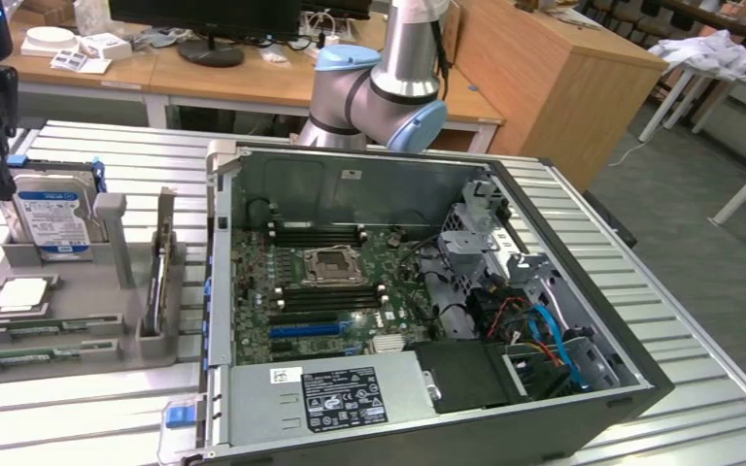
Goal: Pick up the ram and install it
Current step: 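Pick up the ram and move it above insertion slot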
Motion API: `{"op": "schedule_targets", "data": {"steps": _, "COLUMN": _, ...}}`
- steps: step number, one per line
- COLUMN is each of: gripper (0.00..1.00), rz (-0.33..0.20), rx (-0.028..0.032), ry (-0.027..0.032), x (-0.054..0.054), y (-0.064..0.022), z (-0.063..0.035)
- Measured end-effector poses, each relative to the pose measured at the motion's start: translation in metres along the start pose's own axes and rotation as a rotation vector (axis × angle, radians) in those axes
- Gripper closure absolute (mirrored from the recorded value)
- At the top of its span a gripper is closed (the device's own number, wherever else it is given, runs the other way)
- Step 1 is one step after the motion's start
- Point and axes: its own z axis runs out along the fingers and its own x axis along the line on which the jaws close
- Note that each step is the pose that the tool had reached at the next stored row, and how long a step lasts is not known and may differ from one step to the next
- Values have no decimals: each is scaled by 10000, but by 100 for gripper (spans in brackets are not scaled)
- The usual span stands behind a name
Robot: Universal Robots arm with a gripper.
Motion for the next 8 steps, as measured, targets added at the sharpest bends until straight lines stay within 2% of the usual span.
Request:
{"op": "schedule_targets", "data": {"steps": 3, "gripper": 89, "rz": -487, "rx": -2, "ry": 21, "x": -1, "y": 0, "z": 1}}
{"op": "schedule_targets", "data": {"steps": 8, "gripper": 89, "rz": -524, "rx": 0, "ry": 24, "x": -1, "y": 0, "z": 2}}
